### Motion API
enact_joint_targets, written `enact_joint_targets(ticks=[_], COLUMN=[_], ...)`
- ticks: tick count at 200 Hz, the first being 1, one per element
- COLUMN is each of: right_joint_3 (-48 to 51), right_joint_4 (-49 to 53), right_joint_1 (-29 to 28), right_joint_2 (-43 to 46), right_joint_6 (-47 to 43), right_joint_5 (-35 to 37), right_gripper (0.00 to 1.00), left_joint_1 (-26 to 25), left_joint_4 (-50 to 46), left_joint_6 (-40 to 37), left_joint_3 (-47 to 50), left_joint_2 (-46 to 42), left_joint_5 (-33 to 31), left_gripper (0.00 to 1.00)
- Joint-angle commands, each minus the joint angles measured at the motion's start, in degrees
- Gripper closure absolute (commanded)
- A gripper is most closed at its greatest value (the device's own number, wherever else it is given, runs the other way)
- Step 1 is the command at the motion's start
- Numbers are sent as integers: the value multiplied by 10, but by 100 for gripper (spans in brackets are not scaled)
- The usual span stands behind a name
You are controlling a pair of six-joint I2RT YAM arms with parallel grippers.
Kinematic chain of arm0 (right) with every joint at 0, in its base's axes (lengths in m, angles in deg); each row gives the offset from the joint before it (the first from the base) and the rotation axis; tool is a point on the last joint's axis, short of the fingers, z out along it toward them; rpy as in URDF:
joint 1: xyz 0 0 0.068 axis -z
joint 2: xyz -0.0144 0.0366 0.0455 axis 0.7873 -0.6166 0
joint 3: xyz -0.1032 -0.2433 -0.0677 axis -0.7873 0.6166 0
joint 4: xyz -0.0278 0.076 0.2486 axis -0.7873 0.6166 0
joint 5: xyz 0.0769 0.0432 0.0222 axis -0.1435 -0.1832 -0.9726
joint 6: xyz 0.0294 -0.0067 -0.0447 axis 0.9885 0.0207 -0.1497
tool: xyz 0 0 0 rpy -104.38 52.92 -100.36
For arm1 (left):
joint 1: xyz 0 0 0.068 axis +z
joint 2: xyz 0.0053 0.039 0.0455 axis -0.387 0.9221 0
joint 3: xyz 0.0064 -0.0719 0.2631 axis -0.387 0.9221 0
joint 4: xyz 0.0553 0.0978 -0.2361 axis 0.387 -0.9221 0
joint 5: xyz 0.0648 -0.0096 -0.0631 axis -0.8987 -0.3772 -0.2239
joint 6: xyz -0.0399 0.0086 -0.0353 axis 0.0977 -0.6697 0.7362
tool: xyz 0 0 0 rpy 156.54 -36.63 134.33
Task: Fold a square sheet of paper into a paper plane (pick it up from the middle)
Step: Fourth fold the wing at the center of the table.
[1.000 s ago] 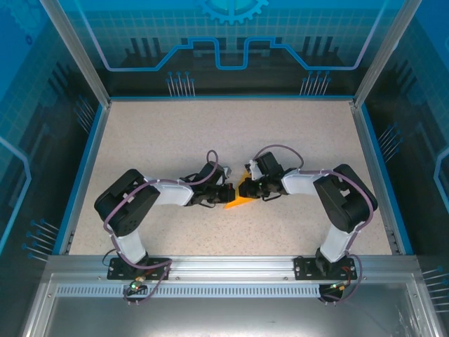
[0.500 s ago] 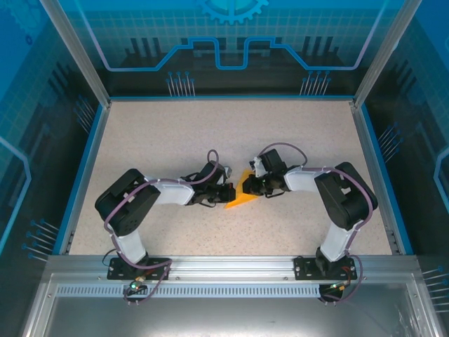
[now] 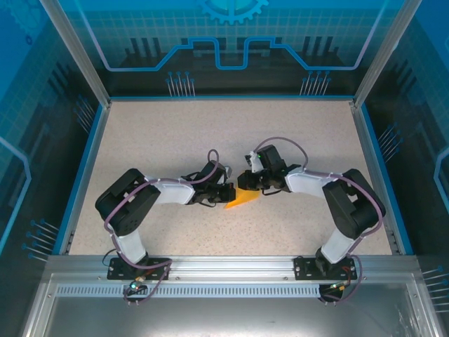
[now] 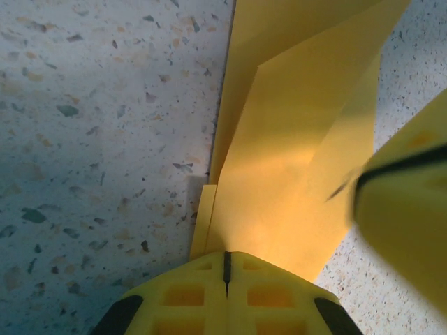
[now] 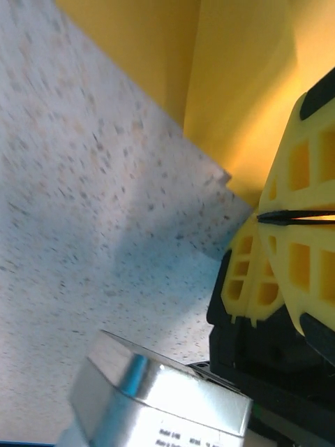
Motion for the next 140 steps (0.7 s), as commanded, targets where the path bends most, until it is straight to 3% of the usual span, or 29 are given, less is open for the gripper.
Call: enact_joint_targets(ticks=[1,47,140], right_joint_3=[1,-2,-16], right_joint_4=[-6,4,25], right_joint_1=[-3,15,149], right_joint_2=[-36,-69,-96], right_joint_6=[13,8,-10], right_joint_5=[1,11,34], right_gripper=[89,92,92], left_joint_1=[-2,-1,-1], left_joint_4=[-130,-143,-165], left_joint_6=[-5,-4,-1], left_joint_3=[27,25,40], left_joint_2=[50,51,55], left_joint_5=[-58,-63,-63], left_gripper=[100,100,100])
